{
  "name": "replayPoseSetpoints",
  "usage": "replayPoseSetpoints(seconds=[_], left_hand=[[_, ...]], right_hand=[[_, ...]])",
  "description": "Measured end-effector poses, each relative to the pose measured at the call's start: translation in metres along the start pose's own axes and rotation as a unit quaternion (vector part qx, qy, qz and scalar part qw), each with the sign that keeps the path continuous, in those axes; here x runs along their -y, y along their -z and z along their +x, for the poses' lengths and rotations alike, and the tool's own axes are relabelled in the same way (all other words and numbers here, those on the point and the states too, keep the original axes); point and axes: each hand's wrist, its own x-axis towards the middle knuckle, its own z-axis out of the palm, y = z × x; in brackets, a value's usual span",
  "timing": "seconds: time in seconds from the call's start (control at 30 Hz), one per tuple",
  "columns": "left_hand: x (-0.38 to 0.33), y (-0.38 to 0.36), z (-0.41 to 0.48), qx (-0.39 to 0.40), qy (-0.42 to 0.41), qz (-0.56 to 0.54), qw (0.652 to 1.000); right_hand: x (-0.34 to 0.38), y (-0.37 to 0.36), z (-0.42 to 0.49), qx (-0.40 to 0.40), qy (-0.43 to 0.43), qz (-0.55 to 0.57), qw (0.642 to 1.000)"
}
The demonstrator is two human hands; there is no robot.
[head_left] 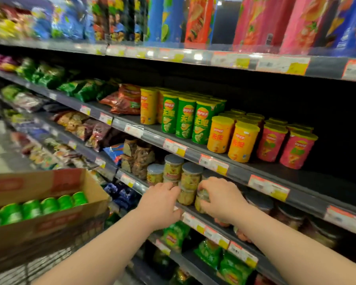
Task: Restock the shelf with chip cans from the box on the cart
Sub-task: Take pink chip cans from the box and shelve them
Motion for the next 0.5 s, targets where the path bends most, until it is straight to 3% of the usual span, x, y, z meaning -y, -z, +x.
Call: replayPoseSetpoints(seconds=[0.5], left_hand=[[0.144,-0.025,-0.213,0.085,0.247,-0.002,0.965]], right_hand=[[0.234,-0.072,0.01,0.084,0.207,0.033,0.974]])
